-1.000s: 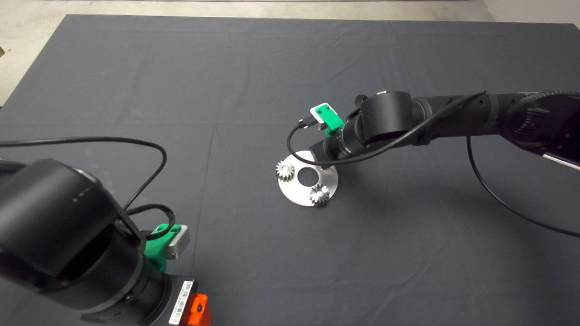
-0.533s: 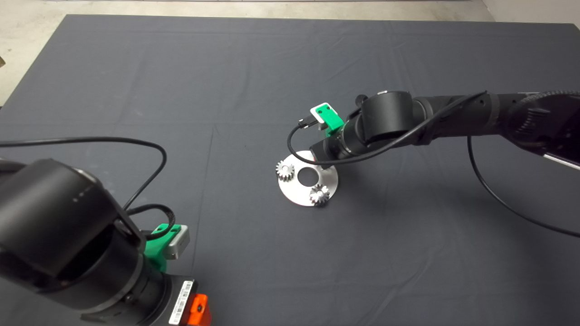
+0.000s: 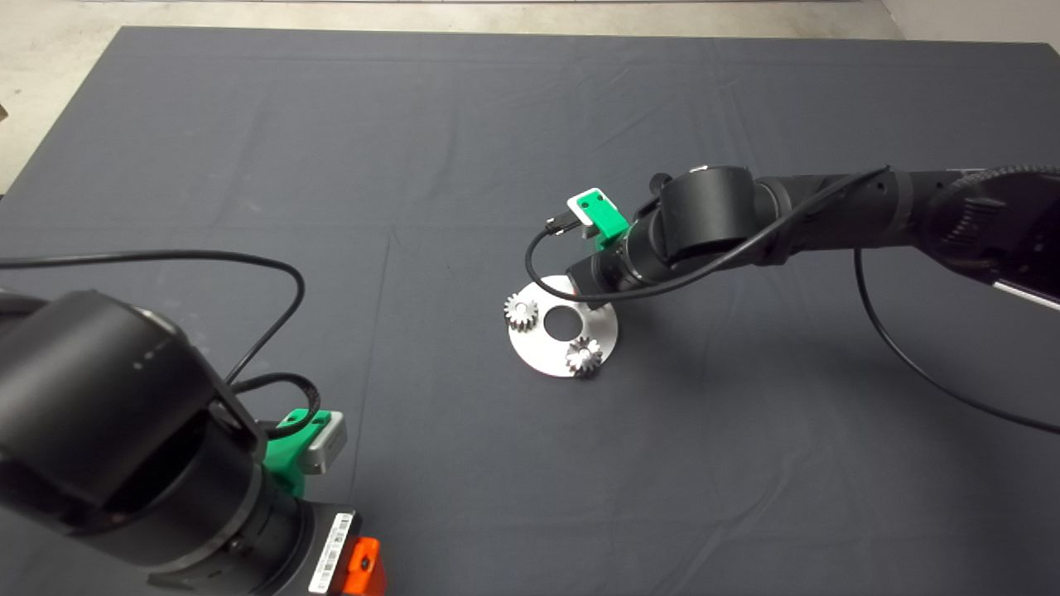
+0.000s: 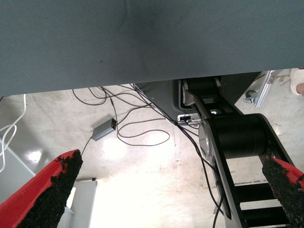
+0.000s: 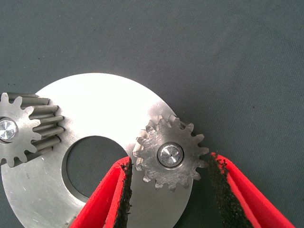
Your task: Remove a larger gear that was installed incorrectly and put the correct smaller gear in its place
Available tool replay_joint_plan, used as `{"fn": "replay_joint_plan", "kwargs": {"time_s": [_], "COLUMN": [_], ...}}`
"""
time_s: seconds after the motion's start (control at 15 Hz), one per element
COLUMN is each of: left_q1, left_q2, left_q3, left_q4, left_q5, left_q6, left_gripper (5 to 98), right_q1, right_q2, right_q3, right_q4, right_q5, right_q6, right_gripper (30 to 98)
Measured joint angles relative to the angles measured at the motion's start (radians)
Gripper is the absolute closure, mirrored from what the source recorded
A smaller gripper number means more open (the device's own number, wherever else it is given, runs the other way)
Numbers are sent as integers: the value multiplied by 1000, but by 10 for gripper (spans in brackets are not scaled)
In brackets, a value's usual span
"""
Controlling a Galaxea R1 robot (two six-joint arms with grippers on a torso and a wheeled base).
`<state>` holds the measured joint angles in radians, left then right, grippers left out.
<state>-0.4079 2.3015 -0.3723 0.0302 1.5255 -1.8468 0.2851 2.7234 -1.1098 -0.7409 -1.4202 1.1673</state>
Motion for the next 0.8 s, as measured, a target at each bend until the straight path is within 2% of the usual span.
{"fn": "replay_joint_plan", "kwargs": {"time_s": [0.07,0.13,0.33,0.4,0.53,0.6,0.67,0.8], "left_q1": [0,0,0,0,0,0,0,0], "left_q2": [0,0,0,0,0,0,0,-3], "left_q3": [0,0,0,0,0,0,0,0], "left_q4": [0,0,0,0,0,0,0,0], "left_q5": [0,0,0,0,0,0,0,0], "left_q6": [0,0,0,0,0,0,0,1], "left_gripper": [60,60,60,60,60,60,60,60], "right_q1": [0,0,0,1,13,33,58,95], "right_q2": [0,0,-3,-7,-28,-38,-51,-85], "right_q3": [0,0,1,7,46,66,74,76], "right_q4": [0,0,1,1,14,37,84,221], "right_q5": [0,0,1,0,1,3,6,8], "right_q6": [0,0,0,0,0,0,-1,-11], "right_gripper": [847,814,795,766,763,758,714,703]}}
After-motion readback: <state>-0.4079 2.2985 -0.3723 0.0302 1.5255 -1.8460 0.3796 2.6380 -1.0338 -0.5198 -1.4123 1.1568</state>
